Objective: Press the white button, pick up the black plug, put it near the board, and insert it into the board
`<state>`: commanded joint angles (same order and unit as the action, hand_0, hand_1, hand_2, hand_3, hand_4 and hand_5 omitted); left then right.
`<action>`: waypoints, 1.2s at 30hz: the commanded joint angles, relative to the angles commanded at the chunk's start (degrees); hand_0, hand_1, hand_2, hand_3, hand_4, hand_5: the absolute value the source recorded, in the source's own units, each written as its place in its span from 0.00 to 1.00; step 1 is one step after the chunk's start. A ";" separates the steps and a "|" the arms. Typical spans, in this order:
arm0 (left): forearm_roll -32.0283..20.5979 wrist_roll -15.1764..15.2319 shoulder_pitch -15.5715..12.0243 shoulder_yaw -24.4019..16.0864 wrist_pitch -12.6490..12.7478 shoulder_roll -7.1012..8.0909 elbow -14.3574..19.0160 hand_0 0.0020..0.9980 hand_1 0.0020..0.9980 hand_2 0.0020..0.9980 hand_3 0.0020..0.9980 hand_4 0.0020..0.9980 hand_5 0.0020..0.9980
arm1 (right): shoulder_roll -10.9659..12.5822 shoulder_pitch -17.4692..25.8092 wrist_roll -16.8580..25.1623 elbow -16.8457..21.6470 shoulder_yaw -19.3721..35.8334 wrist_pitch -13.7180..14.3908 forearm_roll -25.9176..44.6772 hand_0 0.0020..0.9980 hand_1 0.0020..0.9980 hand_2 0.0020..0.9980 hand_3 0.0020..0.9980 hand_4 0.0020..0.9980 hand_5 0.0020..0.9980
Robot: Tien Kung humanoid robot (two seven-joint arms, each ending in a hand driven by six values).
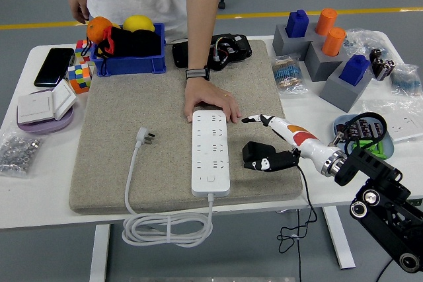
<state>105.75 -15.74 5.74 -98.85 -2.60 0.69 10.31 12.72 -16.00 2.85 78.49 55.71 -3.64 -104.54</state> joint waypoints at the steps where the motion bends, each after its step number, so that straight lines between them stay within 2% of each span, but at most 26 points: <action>1: 0.00 0.00 -0.01 -0.02 0.01 0.00 0.00 0.48 0.50 0.50 0.59 0.58 0.26 | -0.06 -0.05 0.27 -0.61 0.00 0.07 0.12 0.88 0.84 0.80 0.82 1.00 0.28; 11: -0.16 -0.02 0.08 0.25 -0.06 -0.07 0.00 0.48 0.50 0.50 0.59 0.58 0.26 | -0.78 -1.52 2.60 -7.30 -0.21 1.53 -0.86 0.86 0.81 0.78 0.80 1.00 0.25; 12: -0.15 -0.03 0.09 0.24 -0.07 -0.07 0.00 0.48 0.50 0.50 0.59 0.58 0.26 | -0.78 -1.57 2.71 -7.57 -0.26 1.59 -0.93 0.86 0.81 0.78 0.80 1.00 0.25; 13: -0.24 0.00 0.09 0.30 -0.05 -0.05 0.00 0.48 0.50 0.50 0.59 0.58 0.26 | -0.79 -1.59 2.78 -7.80 -0.34 1.62 -0.90 0.81 0.74 0.72 0.75 1.00 0.22; 18: 0.11 -0.05 0.06 -0.05 -0.05 0.01 0.00 0.48 0.50 0.50 0.59 0.58 0.26 | -0.87 -1.70 3.69 -8.95 -0.85 2.16 -0.51 0.81 0.74 0.72 0.75 1.00 0.22; 19: 0.09 -0.05 0.06 -0.04 -0.05 0.00 0.00 0.48 0.50 0.50 0.59 0.58 0.26 | -0.90 -1.75 3.84 -9.25 -0.95 2.26 -0.43 0.75 0.70 0.69 0.72 0.98 0.18; 24: -0.12 -0.02 0.15 0.20 -0.06 -0.04 0.00 0.48 0.50 0.50 0.59 0.58 0.26 | -1.10 -2.08 4.58 -10.56 -1.54 2.62 0.39 0.75 0.70 0.69 0.72 0.98 0.18; 25: -0.21 0.00 0.16 0.28 -0.06 -0.05 0.00 0.48 0.50 0.50 0.59 0.58 0.26 | -1.14 -2.13 4.69 -10.75 -1.62 2.69 0.54 0.74 0.68 0.67 0.64 0.94 0.14; 36: -0.30 -0.03 0.16 0.42 -0.09 -0.10 0.00 0.48 0.50 0.50 0.59 0.58 0.26 | -1.47 -2.65 5.73 -12.35 -2.39 4.15 0.87 0.70 0.65 0.63 0.63 0.91 0.12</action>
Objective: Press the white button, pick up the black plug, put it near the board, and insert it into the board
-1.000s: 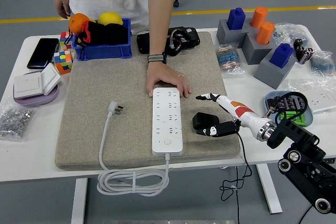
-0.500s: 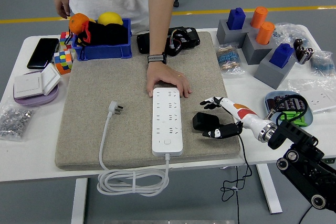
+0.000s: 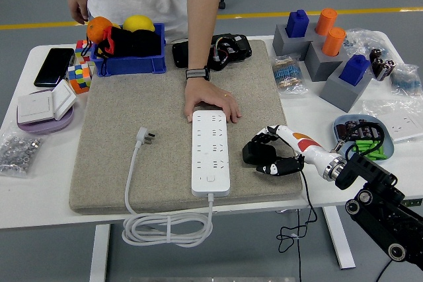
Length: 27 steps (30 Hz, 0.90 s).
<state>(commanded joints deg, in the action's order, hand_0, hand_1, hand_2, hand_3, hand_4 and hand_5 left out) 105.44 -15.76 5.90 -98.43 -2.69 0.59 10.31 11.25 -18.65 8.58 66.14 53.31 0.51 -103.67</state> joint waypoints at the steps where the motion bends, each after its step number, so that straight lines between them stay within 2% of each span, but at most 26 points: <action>1: 0.11 -0.01 0.01 -0.11 0.01 0.01 0.00 0.48 0.50 0.50 0.59 0.58 0.26 | 0.03 -0.01 0.22 -0.01 0.02 0.31 -0.09 0.62 0.57 0.58 0.60 0.86 0.07; 6: 0.19 -0.01 0.07 -0.17 0.01 0.05 0.00 0.48 0.50 0.50 0.59 0.58 0.26 | 0.08 -0.12 1.05 -0.29 -0.14 1.20 -0.37 0.62 0.57 0.58 0.60 0.86 0.07; 7: 0.11 0.01 0.06 -0.10 0.01 0.04 0.00 0.48 0.50 0.50 0.59 0.58 0.26 | 0.06 -0.12 1.03 -0.38 -0.17 1.21 -0.42 0.53 0.53 0.56 0.58 0.81 0.00; 18: -0.11 -0.02 0.08 0.14 -0.06 -0.03 0.00 0.48 0.50 0.50 0.59 0.58 0.26 | 0.10 -0.08 1.33 -1.02 -0.91 1.02 -0.15 0.51 0.52 0.55 0.57 0.84 0.00; 19: -0.10 -0.03 0.08 0.14 -0.06 -0.02 0.00 0.48 0.50 0.50 0.59 0.58 0.26 | 0.12 -0.07 1.47 -1.01 -0.96 1.08 -0.15 0.49 0.47 0.48 0.55 0.83 0.00; 24: -0.20 -0.03 0.23 0.33 -0.08 0.12 0.00 0.48 0.50 0.50 0.59 0.58 0.26 | 0.26 0.01 2.52 -0.81 -1.50 1.66 0.14 0.49 0.47 0.48 0.55 0.83 0.00; 25: -0.24 -0.02 0.24 0.41 -0.09 0.15 0.00 0.48 0.50 0.50 0.59 0.58 0.26 | 0.28 0.06 2.61 -0.70 -1.52 1.73 0.12 0.46 0.40 0.41 0.54 0.78 0.00; 27: -0.09 -0.04 0.27 0.34 -0.11 0.20 0.00 0.48 0.50 0.50 0.59 0.58 0.26 | 0.40 0.15 2.92 -0.19 -1.55 1.79 0.29 0.46 0.40 0.41 0.54 0.78 0.00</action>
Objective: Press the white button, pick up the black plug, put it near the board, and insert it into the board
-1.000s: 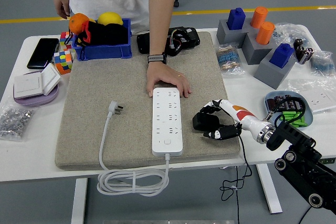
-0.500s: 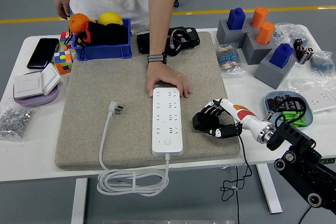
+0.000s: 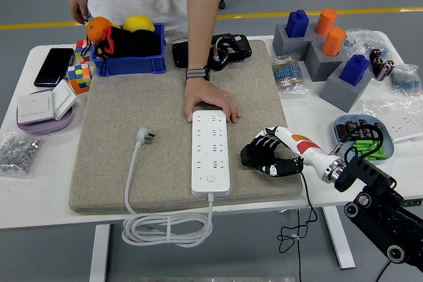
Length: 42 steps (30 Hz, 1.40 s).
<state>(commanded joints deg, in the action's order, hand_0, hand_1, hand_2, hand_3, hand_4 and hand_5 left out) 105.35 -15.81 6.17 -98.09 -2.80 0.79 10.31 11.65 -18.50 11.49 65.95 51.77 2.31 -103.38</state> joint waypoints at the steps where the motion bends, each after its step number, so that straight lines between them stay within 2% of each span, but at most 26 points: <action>1: 0.02 0.00 0.00 0.02 -0.01 0.03 0.00 0.48 0.50 0.50 0.59 0.58 0.26 | 0.05 0.04 0.16 0.29 0.02 0.04 0.05 0.46 0.40 0.41 0.54 0.78 0.00; 14: 0.11 -0.05 -0.11 0.04 -0.01 0.24 0.00 0.48 0.50 0.50 0.59 0.58 0.26 | 0.84 -0.11 -1.00 7.42 0.61 -0.33 -0.33 0.46 0.40 0.40 0.54 0.77 0.00; 20: -0.05 -0.03 -0.23 0.20 -0.01 0.21 0.00 0.48 0.50 0.50 0.59 0.58 0.26 | 0.87 -1.19 -4.05 11.40 -1.11 -1.32 -0.72 0.46 0.40 0.40 0.54 0.77 0.00; 34: 0.12 -0.05 -0.18 -0.22 0.02 0.20 0.00 0.48 0.50 0.50 0.59 0.58 0.25 | -0.63 -6.19 -9.53 10.23 -6.00 -3.24 -4.26 0.46 0.39 0.39 0.54 0.78 0.00; 42: 0.25 -0.05 -0.24 -0.43 0.04 0.24 0.00 0.48 0.50 0.50 0.59 0.58 0.25 | -0.42 -7.35 -12.28 11.19 -7.78 -5.11 -5.45 0.46 0.38 0.39 0.54 0.78 0.00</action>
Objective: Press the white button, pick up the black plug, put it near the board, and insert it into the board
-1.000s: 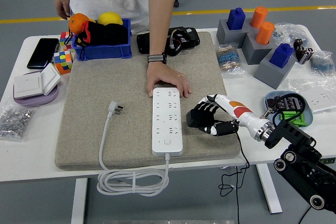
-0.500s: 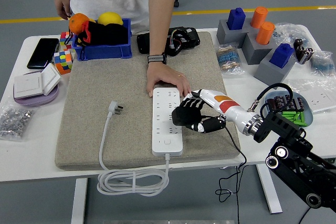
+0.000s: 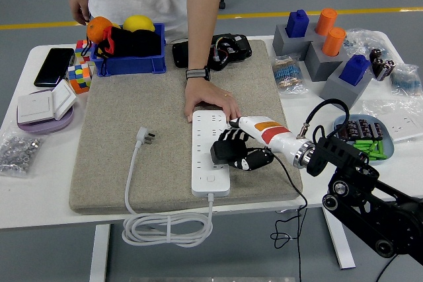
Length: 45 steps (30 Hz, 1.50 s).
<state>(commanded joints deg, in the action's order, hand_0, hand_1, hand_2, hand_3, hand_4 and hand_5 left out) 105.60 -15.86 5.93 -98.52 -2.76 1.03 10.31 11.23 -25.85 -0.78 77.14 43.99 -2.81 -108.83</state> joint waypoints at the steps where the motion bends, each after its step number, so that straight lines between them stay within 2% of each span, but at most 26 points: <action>1: 0.02 0.00 -0.01 -0.03 0.00 -0.01 0.00 0.48 0.50 0.50 0.59 0.58 0.25 | 0.04 -0.05 -0.25 0.16 -0.10 -0.19 -0.06 0.46 0.38 0.39 0.54 0.78 0.00; 10: 0.01 0.05 0.23 0.02 0.00 0.05 0.00 0.48 0.50 0.50 0.59 0.58 0.25 | 0.09 -0.46 -1.33 0.88 -0.83 -1.03 0.07 0.46 0.38 0.39 0.54 0.78 0.00; 31: 0.33 0.00 0.11 -0.12 -0.07 0.05 0.00 0.48 0.50 0.50 0.59 0.58 0.25 | -0.61 -1.05 -1.48 -0.56 -2.13 -0.74 -0.40 0.45 0.38 0.39 0.54 0.78 0.00; 45: 0.28 0.01 0.10 -0.11 -0.06 0.05 0.00 0.48 0.50 0.50 0.59 0.58 0.25 | -0.23 -0.92 -1.76 -0.65 -2.03 -0.94 -0.96 0.45 0.37 0.39 0.54 0.78 0.00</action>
<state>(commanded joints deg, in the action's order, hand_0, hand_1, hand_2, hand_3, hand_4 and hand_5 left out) 105.88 -15.85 6.03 -98.63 -2.82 1.07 10.31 11.00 -26.77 -2.54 76.49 41.96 -3.74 -109.79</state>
